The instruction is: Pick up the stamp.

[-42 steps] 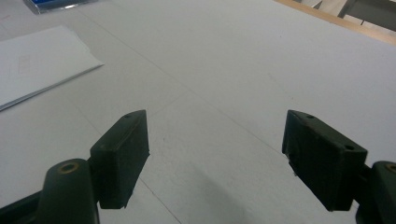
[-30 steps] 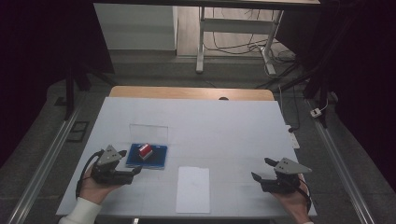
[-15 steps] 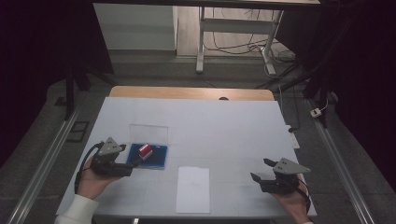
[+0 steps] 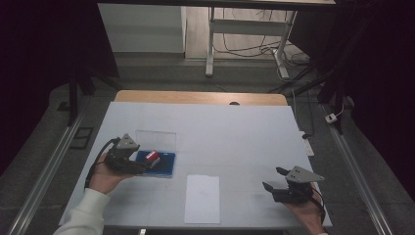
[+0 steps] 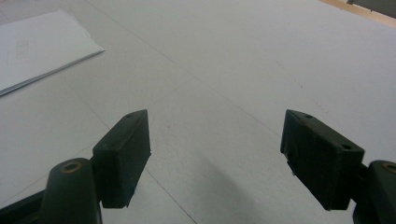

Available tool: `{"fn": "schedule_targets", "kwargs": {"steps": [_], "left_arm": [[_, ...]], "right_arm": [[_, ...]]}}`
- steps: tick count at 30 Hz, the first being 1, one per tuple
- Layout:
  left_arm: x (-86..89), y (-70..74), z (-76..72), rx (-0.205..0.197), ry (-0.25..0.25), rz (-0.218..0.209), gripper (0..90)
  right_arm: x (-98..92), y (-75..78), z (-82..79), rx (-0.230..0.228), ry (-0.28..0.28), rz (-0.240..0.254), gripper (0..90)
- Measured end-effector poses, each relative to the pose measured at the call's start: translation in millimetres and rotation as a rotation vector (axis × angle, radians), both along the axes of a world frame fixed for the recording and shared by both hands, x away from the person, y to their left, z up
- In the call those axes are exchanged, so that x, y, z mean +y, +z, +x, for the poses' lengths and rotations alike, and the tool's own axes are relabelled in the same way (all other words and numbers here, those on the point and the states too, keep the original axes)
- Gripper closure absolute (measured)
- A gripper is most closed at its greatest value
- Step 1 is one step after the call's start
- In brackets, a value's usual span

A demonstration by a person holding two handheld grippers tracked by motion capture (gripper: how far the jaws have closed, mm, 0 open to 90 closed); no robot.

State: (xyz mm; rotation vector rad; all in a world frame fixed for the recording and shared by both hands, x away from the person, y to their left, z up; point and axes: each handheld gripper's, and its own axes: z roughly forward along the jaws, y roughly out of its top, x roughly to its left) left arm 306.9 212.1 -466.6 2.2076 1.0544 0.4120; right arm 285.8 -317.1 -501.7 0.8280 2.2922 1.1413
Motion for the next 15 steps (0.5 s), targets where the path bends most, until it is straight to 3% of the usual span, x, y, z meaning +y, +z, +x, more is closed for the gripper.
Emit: {"fn": "schedule_targets", "kwargs": {"steps": [5, 15], "left_arm": [[-10.5, 1.4, 12.5, 0.032, -0.018, 0.041, 27.1], [-18.7, -0.1, 28.3, 0.104, -0.017, 0.064, 36.8]], "right_arm": [[0.6, -0.5, 0.3, 0.006, 0.003, 0.001, 24.1], [0.7, -2.4, 0.4, 0.013, 0.002, -0.011, 24.8]]}}
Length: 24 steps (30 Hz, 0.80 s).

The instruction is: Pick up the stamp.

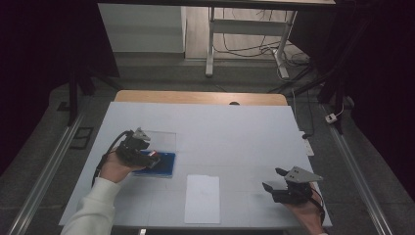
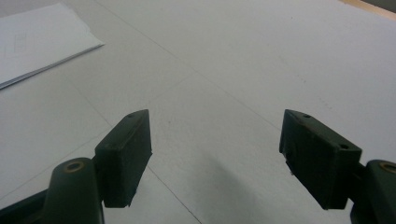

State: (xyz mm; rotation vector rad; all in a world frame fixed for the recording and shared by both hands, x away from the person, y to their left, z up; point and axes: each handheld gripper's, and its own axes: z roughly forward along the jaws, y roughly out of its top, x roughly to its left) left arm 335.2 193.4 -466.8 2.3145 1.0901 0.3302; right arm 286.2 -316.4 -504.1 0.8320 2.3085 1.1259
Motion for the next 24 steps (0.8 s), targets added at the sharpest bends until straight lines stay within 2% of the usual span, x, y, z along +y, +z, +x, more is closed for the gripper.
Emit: {"fn": "schedule_targets", "kwargs": {"steps": [14, 24], "left_arm": [[2.2, -10.1, 6.1, 0.058, -0.016, 0.016, 51.3], [3.0, -13.6, 8.5, 0.08, -0.018, 0.014, 64.5]], "right_arm": [[-0.7, -0.3, -1.1, -0.001, -0.009, -0.006, 25.4], [-0.9, -0.2, -1.9, -0.003, -0.011, -0.013, 25.8]]}}
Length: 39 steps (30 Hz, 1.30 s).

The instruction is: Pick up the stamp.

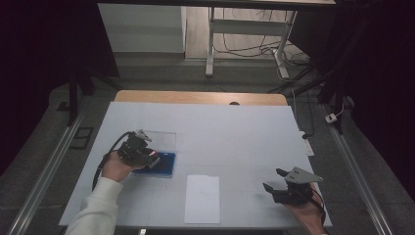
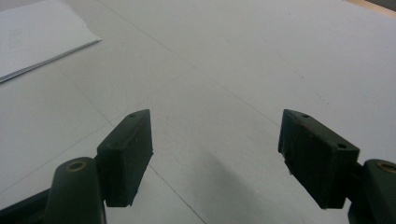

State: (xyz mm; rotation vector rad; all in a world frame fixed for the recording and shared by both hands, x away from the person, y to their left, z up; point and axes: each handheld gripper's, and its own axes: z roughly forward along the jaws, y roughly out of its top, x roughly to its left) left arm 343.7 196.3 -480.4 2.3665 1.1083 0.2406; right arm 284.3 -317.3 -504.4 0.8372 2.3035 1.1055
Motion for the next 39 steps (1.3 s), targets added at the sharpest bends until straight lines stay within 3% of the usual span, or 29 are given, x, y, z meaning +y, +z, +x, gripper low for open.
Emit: {"fn": "schedule_targets", "kwargs": {"steps": [15, 23, 34, 39], "left_arm": [[0.1, 0.6, -1.6, -0.015, -0.002, 0.012, 70.1], [9.1, 15.0, -9.4, -0.05, 0.001, -0.052, 70.1], [23.7, 46.4, -26.6, -0.144, 0.014, -0.125, 70.2], [18.0, 46.4, -25.2, -0.145, 0.0, -0.131, 70.2]], "right_arm": [[0.7, -0.5, -0.6, -0.003, 0.006, -0.001, 26.7], [1.7, -1.5, -0.9, 0.002, 0.009, -0.002, 27.2], [1.3, -1.9, -0.9, 0.003, 0.014, -0.002, 27.5], [2.5, -2.5, -0.7, 0.003, 0.021, -0.003, 27.5]]}}
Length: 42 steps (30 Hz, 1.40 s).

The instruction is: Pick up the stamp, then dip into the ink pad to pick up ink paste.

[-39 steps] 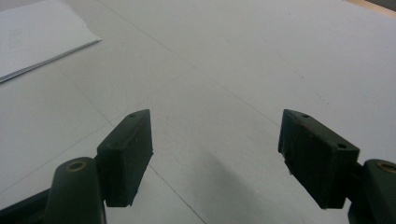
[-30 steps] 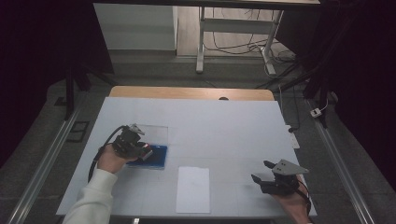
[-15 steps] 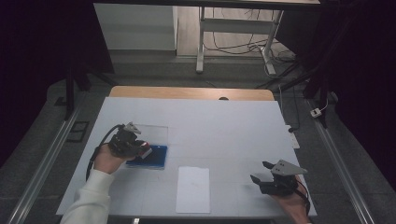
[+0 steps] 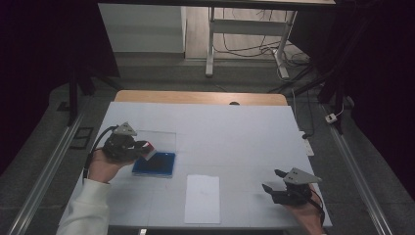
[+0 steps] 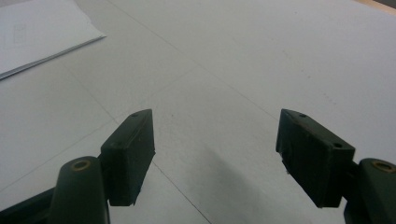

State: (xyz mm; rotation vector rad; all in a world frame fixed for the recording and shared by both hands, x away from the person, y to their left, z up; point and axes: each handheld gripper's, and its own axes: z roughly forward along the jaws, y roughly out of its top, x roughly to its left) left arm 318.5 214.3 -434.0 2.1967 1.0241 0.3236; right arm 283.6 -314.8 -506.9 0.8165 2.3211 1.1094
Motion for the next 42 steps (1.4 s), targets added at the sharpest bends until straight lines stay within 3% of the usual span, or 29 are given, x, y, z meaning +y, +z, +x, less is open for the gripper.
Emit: {"fn": "schedule_targets", "kwargs": {"steps": [19, 33, 42], "left_arm": [[-13.6, -8.1, 4.1, 0.008, -0.02, 0.046, 70.1], [-24.6, -29.6, 15.1, 0.054, -0.035, 0.126, 70.1], [-24.1, -33.6, 16.7, 0.059, -0.027, 0.139, 70.1]], "right_arm": [[0.7, 0.4, -0.6, -0.001, 0.008, -0.001, 28.0], [1.4, -1.0, -1.0, 0.007, 0.009, -0.009, 28.2], [2.6, -3.1, -0.4, 0.015, 0.017, -0.018, 28.3]]}}
